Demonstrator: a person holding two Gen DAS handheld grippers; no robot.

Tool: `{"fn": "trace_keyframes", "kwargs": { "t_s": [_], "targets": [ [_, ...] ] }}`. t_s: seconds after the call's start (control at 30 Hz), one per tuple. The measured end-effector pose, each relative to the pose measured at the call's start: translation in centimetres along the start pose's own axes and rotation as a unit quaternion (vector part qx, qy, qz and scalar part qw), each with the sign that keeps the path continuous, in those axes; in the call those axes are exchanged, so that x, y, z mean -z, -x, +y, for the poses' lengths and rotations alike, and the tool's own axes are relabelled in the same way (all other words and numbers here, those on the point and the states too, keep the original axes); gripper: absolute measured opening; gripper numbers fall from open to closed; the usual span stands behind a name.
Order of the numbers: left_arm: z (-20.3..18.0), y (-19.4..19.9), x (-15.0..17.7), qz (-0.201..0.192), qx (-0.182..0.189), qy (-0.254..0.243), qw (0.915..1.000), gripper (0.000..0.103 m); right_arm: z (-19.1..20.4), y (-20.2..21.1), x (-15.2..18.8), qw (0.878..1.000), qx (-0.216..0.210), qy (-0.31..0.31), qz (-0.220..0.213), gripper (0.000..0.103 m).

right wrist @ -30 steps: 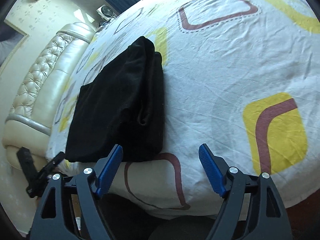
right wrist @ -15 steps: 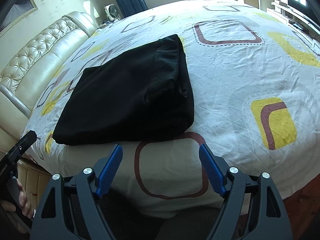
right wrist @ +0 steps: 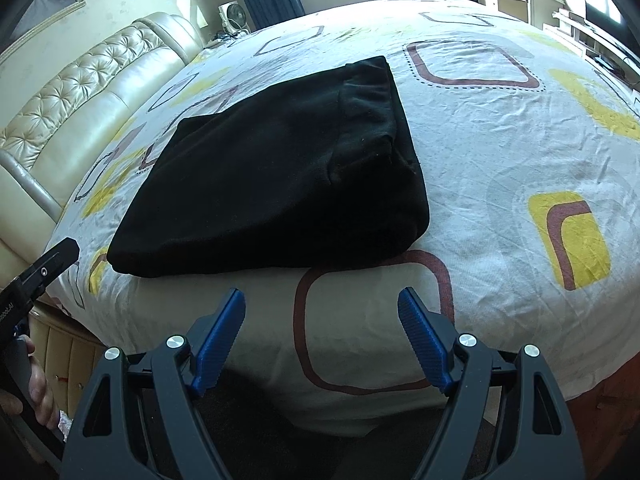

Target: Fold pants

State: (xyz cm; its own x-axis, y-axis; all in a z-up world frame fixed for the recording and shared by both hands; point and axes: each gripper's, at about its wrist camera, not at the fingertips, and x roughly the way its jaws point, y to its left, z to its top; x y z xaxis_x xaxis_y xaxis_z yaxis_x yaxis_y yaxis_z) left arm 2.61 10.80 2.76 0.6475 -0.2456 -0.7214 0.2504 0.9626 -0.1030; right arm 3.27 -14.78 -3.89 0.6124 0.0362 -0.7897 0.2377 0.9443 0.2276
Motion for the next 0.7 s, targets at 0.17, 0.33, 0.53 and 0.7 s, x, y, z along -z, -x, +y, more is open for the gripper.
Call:
{"fn": "trace_keyframes", "kwargs": {
  "t_s": [0.17, 0.33, 0.53, 0.7],
  "targets": [
    [-0.03, -0.43, 0.15, 0.012, 0.002, 0.004, 0.9999, 0.093, 0.03, -0.20, 0.27, 1.000, 0.000, -0.001, 0.006, 0.078],
    [-0.03, -0.31, 0.19, 0.009, -0.001, 0.006, 0.9999, 0.093, 0.12, -0.27, 0.41, 1.000, -0.002, 0.000, 0.009, 0.078],
    [0.13, -0.48, 0.04, 0.016, -0.002, 0.009, 0.9998, 0.093, 0.31, -0.25, 0.56, 1.000, -0.005, 0.000, 0.012, 0.078],
    [-0.02, -0.36, 0.03, 0.016, 0.000, 0.008, 0.9998, 0.093, 0.46, -0.31, 0.74, 1.000, -0.006, 0.000, 0.016, 0.078]
  ]
}}
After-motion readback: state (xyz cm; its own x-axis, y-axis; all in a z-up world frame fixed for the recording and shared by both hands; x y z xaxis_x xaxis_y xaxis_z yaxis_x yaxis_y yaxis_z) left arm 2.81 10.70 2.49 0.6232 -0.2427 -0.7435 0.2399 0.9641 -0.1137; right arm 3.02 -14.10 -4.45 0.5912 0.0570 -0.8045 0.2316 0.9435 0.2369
